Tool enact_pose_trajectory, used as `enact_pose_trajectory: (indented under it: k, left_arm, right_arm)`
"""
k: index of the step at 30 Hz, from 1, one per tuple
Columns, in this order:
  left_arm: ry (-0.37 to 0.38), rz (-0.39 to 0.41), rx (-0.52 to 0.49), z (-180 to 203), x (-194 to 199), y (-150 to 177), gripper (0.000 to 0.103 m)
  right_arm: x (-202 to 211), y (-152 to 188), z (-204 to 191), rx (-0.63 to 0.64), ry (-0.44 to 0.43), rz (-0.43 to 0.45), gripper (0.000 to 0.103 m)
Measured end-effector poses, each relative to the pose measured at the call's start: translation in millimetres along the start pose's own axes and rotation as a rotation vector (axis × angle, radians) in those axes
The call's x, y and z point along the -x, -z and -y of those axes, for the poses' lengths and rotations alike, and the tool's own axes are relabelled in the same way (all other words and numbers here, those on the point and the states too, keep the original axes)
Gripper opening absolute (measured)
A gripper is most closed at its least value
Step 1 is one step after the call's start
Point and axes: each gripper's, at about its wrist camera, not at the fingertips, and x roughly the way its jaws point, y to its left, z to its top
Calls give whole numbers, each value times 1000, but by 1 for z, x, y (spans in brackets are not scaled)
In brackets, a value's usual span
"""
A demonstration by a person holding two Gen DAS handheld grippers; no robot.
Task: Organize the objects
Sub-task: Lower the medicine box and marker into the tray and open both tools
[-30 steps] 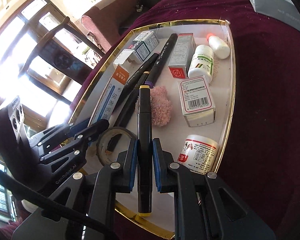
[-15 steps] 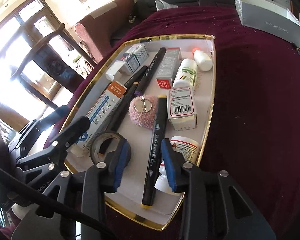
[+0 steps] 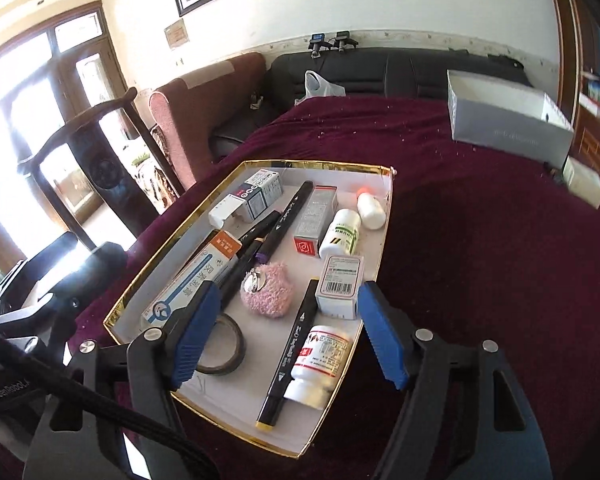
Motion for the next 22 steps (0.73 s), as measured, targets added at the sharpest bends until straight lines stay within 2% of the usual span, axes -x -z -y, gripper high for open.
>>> enact_pose_trajectory:
  k: [6, 10, 14, 22]
  left_arm:
    - [5, -48, 74, -6, -4, 3, 102]
    - [-42, -46, 74, -3, -1, 4, 102]
    - [-120, -30, 57, -1, 2, 6, 102]
    - [-204, -22, 51, -5, 6, 8, 102]
  right_arm:
    - [1, 5, 4, 8, 43, 31, 72]
    - [5, 12, 2, 38, 94, 57, 76]
    - [5, 16, -2, 64, 101, 53, 76]
    - [5, 21, -14, 124, 136, 58, 78]
